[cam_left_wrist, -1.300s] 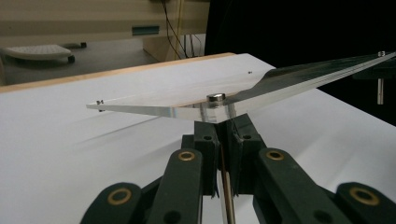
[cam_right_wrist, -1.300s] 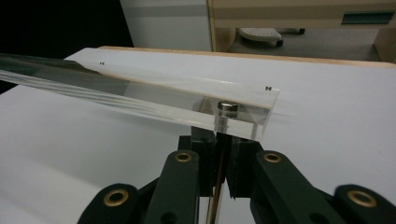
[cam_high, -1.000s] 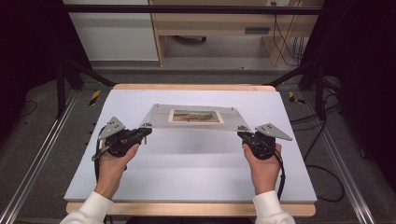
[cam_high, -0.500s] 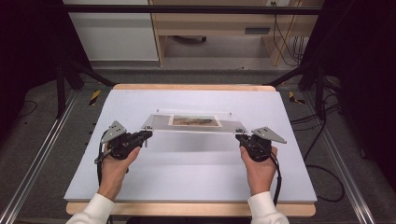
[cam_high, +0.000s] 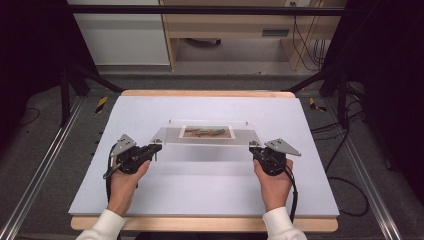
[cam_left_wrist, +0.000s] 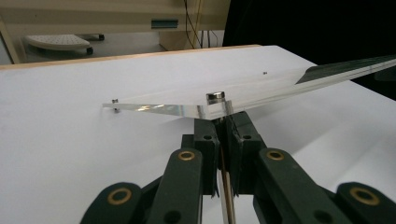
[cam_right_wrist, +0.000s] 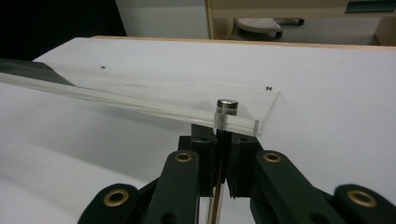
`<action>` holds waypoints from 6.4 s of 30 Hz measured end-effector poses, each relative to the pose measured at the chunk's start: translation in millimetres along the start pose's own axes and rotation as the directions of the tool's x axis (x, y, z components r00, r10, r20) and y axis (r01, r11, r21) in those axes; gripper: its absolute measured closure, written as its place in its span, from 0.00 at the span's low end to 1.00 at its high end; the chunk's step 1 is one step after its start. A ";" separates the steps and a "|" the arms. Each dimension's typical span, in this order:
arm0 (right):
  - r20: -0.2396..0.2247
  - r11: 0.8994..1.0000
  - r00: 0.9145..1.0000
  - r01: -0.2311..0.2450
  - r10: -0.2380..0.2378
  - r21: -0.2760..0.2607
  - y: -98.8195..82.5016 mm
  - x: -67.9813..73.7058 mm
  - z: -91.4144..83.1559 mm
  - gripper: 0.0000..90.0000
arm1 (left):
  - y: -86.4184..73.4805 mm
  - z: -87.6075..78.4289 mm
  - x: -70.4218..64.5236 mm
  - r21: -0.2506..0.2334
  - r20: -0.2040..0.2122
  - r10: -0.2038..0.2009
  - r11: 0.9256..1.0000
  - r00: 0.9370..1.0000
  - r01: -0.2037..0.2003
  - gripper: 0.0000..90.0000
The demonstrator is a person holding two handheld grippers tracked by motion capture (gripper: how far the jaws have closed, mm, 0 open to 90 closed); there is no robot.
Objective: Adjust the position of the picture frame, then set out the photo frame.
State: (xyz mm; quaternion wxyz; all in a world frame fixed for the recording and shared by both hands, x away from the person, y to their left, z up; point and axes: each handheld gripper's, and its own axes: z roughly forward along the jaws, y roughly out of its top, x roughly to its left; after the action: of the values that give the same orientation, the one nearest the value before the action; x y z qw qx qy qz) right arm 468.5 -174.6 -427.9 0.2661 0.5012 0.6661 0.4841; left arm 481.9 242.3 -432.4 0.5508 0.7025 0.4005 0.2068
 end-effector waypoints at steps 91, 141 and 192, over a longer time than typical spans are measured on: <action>-0.026 0.987 0.999 0.031 -0.027 0.157 -51.6 -7.0 13.0 0.93 | -43.4 10.0 -14.5 0.224 -0.073 0.033 0.974 0.997 -0.016 0.93; -0.096 0.989 0.993 0.084 -0.073 0.118 -29.8 -14.0 -31.2 0.16 | -15.2 -28.3 -28.5 0.118 0.056 0.052 0.991 0.997 -0.058 0.09; -0.200 0.954 0.979 0.015 0.048 0.300 -0.2 -27.3 29.9 0.17 | -5.7 36.1 16.4 0.338 0.056 -0.194 0.927 0.979 0.164 0.12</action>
State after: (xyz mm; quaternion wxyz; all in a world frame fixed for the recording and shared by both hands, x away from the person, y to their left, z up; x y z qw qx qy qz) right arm 503.3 -188.6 -443.3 0.1128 0.4888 0.7515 0.4284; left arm 516.2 233.8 -451.4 0.4584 0.7540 0.4674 0.0542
